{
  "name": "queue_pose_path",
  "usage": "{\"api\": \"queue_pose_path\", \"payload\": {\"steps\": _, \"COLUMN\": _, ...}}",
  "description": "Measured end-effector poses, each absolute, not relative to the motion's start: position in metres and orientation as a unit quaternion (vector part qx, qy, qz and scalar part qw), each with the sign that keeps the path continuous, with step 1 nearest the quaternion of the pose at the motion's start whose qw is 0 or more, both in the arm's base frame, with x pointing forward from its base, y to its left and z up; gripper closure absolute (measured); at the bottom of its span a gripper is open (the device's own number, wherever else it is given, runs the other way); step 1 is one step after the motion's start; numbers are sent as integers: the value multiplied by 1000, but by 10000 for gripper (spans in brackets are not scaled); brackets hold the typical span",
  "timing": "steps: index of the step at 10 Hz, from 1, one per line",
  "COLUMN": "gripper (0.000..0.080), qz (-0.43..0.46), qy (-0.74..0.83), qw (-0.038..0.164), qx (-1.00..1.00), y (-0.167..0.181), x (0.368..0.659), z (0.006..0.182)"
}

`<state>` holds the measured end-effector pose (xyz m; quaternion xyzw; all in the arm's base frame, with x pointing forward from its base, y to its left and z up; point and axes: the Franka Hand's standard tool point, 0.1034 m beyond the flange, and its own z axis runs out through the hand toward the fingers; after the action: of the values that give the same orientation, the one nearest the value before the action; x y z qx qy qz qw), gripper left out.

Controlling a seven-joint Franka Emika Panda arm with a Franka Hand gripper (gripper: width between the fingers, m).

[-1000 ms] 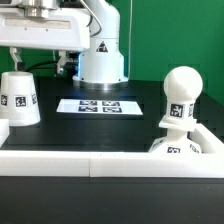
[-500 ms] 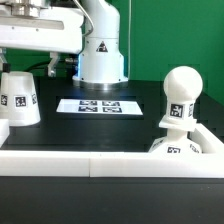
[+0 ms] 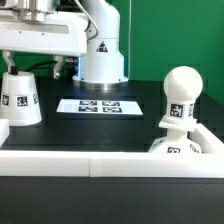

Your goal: Assemble lamp

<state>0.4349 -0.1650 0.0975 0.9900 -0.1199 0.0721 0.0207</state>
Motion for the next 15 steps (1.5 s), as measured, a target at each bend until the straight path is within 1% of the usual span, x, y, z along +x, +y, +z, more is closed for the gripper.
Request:
{"api": "queue_pose_path", "payload": {"steps": 1, "gripper": 100, "qz": 74, "qy": -118, "qw": 20, "qx": 990, "y": -163, "x": 436, "z": 99}}
{"api": "queue_pose_path", "payload": {"steps": 3, "gripper": 100, "qz": 73, "qy": -117, "qw": 12, "qx": 990, "y": -159, "x": 440, "z": 104}}
{"api": "queue_pose_path", "payload": {"steps": 4, "gripper": 100, "qz": 73, "qy": -119, "qw": 13, "qx": 990, "y": -160, "x": 437, "z": 103}}
{"api": "queue_pose_path", "payload": {"steps": 6, "gripper": 100, "qz": 72, "qy": -118, "qw": 24, "qx": 990, "y": -157, "x": 420, "z": 92}}
{"api": "queue_pose_path", "payload": {"steps": 9, "gripper": 100, "qz": 63, "qy": -118, "qw": 30, "qx": 991, "y": -158, "x": 406, "z": 82}}
{"api": "queue_pose_path", "payload": {"steps": 10, "gripper": 100, "qz": 63, "qy": -112, "qw": 34, "qx": 991, "y": -160, "x": 407, "z": 80}}
{"api": "queue_pose_path", "payload": {"steps": 12, "gripper": 100, "qz": 66, "qy": -108, "qw": 36, "qx": 991, "y": -161, "x": 415, "z": 81}}
{"api": "queue_pose_path", "payload": {"steps": 14, "gripper": 358, "qz": 66, "qy": -104, "qw": 38, "qx": 992, "y": -162, "x": 418, "z": 80}}
{"api": "queue_pose_path", "payload": {"steps": 15, "gripper": 530, "qz": 66, "qy": -103, "qw": 39, "qx": 992, "y": -163, "x": 418, "z": 79}}
